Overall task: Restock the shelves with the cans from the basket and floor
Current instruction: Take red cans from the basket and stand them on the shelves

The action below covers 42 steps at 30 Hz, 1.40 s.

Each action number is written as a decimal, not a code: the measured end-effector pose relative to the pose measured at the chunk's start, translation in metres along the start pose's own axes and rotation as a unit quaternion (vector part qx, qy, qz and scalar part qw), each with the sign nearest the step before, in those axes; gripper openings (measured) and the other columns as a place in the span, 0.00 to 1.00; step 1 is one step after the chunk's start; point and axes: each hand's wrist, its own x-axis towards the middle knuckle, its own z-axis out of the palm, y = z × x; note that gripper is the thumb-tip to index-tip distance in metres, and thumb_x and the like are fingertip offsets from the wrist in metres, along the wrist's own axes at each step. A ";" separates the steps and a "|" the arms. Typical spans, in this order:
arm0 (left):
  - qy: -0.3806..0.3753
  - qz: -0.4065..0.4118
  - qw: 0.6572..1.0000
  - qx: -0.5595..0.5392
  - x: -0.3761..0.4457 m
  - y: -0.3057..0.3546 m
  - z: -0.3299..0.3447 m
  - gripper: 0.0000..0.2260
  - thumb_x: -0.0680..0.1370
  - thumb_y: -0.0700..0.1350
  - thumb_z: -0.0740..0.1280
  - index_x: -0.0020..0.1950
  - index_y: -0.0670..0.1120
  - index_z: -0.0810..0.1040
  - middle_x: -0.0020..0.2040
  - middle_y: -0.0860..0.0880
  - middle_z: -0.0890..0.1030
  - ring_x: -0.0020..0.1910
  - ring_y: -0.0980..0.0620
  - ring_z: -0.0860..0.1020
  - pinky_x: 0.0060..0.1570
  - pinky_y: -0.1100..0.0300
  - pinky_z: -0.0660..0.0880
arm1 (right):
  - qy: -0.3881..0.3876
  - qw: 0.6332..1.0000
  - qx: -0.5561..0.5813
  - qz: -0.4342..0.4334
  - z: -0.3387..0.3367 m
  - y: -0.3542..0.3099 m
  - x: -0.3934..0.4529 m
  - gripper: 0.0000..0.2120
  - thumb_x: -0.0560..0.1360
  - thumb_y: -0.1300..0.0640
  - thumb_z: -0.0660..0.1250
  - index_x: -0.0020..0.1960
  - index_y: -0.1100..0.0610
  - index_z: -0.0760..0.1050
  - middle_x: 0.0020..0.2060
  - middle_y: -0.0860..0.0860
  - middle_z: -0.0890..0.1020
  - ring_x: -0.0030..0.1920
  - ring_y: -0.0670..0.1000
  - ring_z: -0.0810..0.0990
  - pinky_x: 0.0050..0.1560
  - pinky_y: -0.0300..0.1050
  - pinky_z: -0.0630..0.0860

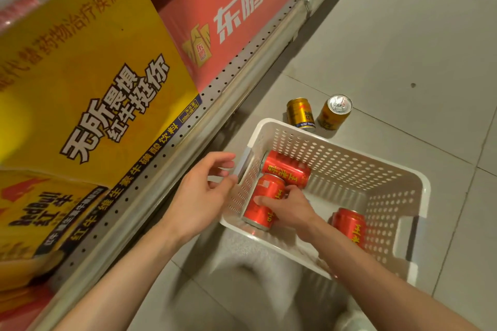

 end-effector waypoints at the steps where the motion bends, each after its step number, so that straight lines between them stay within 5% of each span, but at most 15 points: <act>1: 0.010 0.000 1.000 -0.007 -0.001 0.001 -0.002 0.13 0.80 0.42 0.70 0.62 0.56 0.79 0.53 0.56 0.83 0.51 0.60 0.80 0.47 0.73 0.74 | -0.013 1.000 0.005 -0.006 -0.006 -0.003 -0.007 0.34 0.68 0.56 0.84 0.66 0.54 0.68 0.54 0.49 0.82 0.52 0.50 0.85 0.57 0.56 0.84; 5: 0.013 -0.005 0.999 -0.044 -0.006 0.015 -0.002 0.10 0.78 0.44 0.73 0.57 0.58 0.81 0.49 0.57 0.84 0.46 0.58 0.81 0.47 0.65 0.78 | -0.025 0.997 0.010 -0.070 -0.035 -0.013 -0.042 0.32 0.67 0.55 0.84 0.65 0.51 0.72 0.56 0.51 0.83 0.48 0.47 0.88 0.43 0.43 0.85; 9: -0.058 -0.038 0.996 -0.053 -0.005 0.043 0.012 0.14 0.75 0.52 0.76 0.60 0.54 0.81 0.52 0.54 0.86 0.52 0.54 0.83 0.57 0.53 0.81 | -0.034 0.988 -0.010 -0.149 -0.060 -0.032 -0.076 0.34 0.67 0.52 0.84 0.70 0.51 0.75 0.59 0.52 0.83 0.53 0.49 0.87 0.52 0.51 0.86; 12: -0.151 -0.087 0.977 -0.122 -0.001 0.066 0.025 0.27 0.68 0.60 0.76 0.64 0.51 0.80 0.51 0.58 0.87 0.52 0.61 0.85 0.53 0.60 0.82 | -0.046 0.976 -0.021 -0.210 -0.067 -0.046 -0.096 0.32 0.66 0.50 0.84 0.68 0.48 0.78 0.57 0.50 0.85 0.53 0.49 0.87 0.51 0.48 0.86; 17: -0.192 -0.089 0.967 -0.143 0.004 0.078 0.032 0.20 0.70 0.56 0.78 0.61 0.54 0.82 0.51 0.59 0.87 0.51 0.62 0.85 0.44 0.65 0.81 | -0.026 0.965 -0.040 -0.258 -0.068 -0.054 -0.110 0.29 0.67 0.51 0.84 0.65 0.44 0.79 0.54 0.47 0.87 0.53 0.52 0.88 0.55 0.45 0.84; 21: -0.210 -0.092 0.964 -0.135 0.005 0.069 0.030 0.22 0.69 0.58 0.77 0.60 0.53 0.84 0.53 0.54 0.88 0.54 0.56 0.86 0.53 0.56 0.82 | -0.073 0.960 -0.031 -0.267 -0.066 -0.053 -0.116 0.28 0.70 0.55 0.82 0.67 0.43 0.78 0.55 0.42 0.86 0.54 0.50 0.88 0.53 0.39 0.82; 26: -0.164 -0.050 0.973 -0.151 0.005 0.053 0.018 0.21 0.67 0.60 0.80 0.56 0.53 0.86 0.51 0.51 0.88 0.53 0.55 0.86 0.50 0.63 0.81 | -0.092 0.961 -0.022 -0.261 -0.070 -0.053 -0.114 0.29 0.72 0.52 0.80 0.70 0.43 0.76 0.59 0.43 0.85 0.59 0.47 0.86 0.57 0.41 0.81; 30: -0.056 -0.024 0.990 -0.128 0.005 0.045 0.004 0.23 0.64 0.65 0.77 0.54 0.56 0.85 0.48 0.55 0.88 0.47 0.60 0.85 0.42 0.70 0.77 | 0.043 0.951 -0.183 -0.244 -0.086 -0.041 -0.092 0.25 0.73 0.45 0.78 0.68 0.44 0.76 0.57 0.41 0.84 0.55 0.38 0.83 0.54 0.35 0.80; 36: 0.004 -0.012 0.996 -0.086 0.002 0.036 -0.004 0.25 0.63 0.66 0.77 0.55 0.57 0.83 0.50 0.58 0.87 0.50 0.61 0.84 0.49 0.64 0.76 | 0.098 0.836 -0.450 -0.297 -0.070 -0.022 -0.025 0.30 0.77 0.45 0.73 0.75 0.53 0.71 0.66 0.51 0.78 0.65 0.51 0.75 0.67 0.43 0.68; 42: 0.001 -0.011 0.997 -0.073 -0.003 0.031 -0.004 0.23 0.64 0.64 0.78 0.55 0.56 0.84 0.50 0.57 0.87 0.51 0.59 0.84 0.54 0.60 0.77 | 0.065 0.824 -0.484 -0.286 -0.047 -0.022 0.016 0.37 0.74 0.44 0.76 0.78 0.54 0.67 0.69 0.55 0.78 0.65 0.58 0.78 0.68 0.51 0.72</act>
